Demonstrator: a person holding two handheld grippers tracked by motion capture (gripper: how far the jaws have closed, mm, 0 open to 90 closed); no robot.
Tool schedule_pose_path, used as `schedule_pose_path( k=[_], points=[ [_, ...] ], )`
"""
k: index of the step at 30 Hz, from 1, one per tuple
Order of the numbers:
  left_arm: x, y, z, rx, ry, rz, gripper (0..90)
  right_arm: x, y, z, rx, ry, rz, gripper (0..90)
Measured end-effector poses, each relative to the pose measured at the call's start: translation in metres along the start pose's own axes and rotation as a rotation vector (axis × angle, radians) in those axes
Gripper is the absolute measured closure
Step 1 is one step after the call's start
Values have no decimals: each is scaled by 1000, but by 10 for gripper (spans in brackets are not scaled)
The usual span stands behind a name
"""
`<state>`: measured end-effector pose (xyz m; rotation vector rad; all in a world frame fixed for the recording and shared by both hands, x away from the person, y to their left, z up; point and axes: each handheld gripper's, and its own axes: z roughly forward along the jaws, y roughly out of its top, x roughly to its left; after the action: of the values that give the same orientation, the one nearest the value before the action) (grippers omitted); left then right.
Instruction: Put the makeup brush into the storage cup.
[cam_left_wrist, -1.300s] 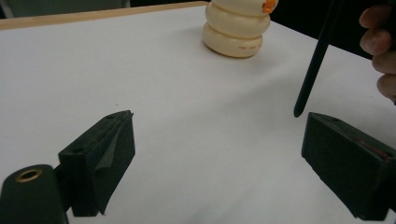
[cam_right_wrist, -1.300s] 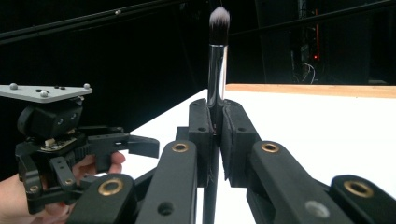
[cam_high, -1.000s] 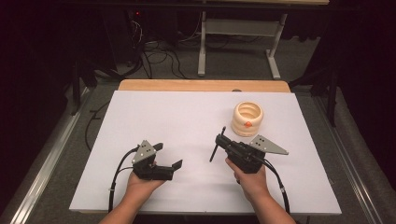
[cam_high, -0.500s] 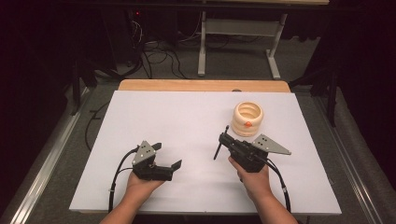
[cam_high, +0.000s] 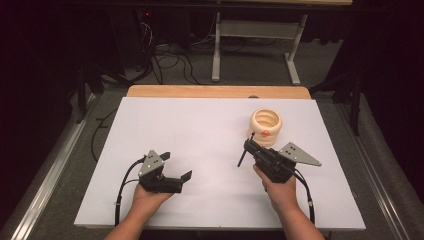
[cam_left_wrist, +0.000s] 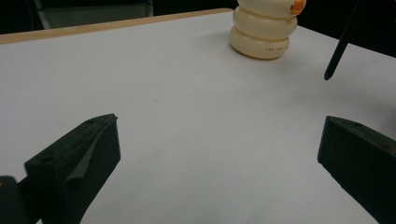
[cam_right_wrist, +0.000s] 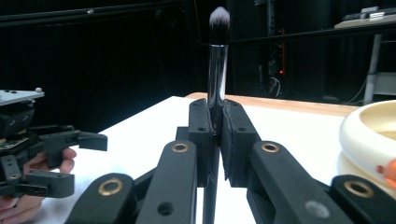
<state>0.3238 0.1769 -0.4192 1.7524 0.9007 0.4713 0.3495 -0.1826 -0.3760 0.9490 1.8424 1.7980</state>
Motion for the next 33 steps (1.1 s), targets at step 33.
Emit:
schedule_pose_path(
  k=[33],
  points=[
    [0,0,0,5,-5,19,7,-41,13,-32,-54,-170,-28,857]
  ],
)
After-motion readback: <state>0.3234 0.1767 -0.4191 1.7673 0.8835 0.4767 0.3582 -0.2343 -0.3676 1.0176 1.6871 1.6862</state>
